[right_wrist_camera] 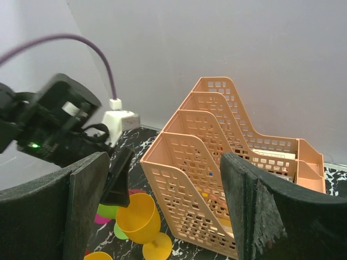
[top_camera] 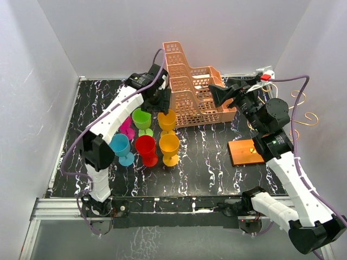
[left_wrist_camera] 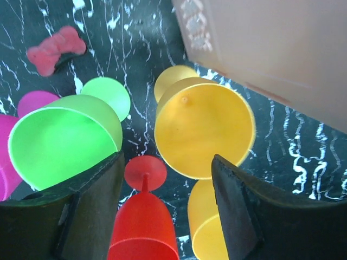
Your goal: Take the wine glass off the wine glass rack
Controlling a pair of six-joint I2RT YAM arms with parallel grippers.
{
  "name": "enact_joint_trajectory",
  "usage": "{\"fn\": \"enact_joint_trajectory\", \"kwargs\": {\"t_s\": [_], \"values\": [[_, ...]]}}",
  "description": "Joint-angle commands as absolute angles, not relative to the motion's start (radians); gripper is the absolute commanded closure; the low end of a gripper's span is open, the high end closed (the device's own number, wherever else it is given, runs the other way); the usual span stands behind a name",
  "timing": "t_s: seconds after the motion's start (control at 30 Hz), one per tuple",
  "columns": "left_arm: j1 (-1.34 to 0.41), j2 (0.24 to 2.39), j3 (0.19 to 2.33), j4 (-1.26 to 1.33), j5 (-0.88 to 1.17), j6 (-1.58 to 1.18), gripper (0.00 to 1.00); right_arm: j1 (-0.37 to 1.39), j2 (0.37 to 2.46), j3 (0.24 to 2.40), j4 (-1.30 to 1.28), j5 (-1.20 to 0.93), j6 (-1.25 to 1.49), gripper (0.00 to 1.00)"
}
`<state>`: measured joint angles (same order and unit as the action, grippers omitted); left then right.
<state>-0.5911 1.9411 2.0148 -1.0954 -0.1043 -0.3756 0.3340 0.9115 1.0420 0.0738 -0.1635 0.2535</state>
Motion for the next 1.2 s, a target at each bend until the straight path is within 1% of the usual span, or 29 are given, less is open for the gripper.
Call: {"fn": "enact_joint_trajectory", "kwargs": {"t_s": [0.0,0.1,0.2,0.33,0.43,0.57,0.8,1.17], "values": [[-0.59,1.758,2.016,-0.994,-0.12,-0.363,0.35,0.338,0.889,1.098,0.086,-0.131,0.297,0.09],[-0.589,1.656,2.004,-0.906,-0.132,-0.349,0.29,0.339,0.875,1.11,0.052,-0.131,0.333,0.02],[-0.59,1.515,1.935,-0.769,-0.151,-0.321,0.21,0.338,0.842,1.112,0.031,-0.144,0.354,0.01],[-0.588,1.302,1.812,-0.597,-0.191,-0.278,0.14,0.339,0.803,1.119,0.001,-0.105,0.348,0.02],[-0.588,1.173,1.739,-0.503,-0.222,-0.263,0.11,0.339,0.806,1.169,-0.051,-0.038,0.338,0.02],[-0.588,1.051,1.687,-0.459,-0.264,-0.259,0.1,0.338,0.81,1.202,-0.073,0.063,0.332,0.01],[-0.588,0.95,1.655,-0.454,-0.312,-0.265,0.09,0.338,0.827,1.221,-0.065,0.168,0.338,0.01],[-0.589,0.936,1.651,-0.453,-0.326,-0.248,0.09,0.339,0.83,1.236,-0.074,0.233,0.334,0.02]]}}
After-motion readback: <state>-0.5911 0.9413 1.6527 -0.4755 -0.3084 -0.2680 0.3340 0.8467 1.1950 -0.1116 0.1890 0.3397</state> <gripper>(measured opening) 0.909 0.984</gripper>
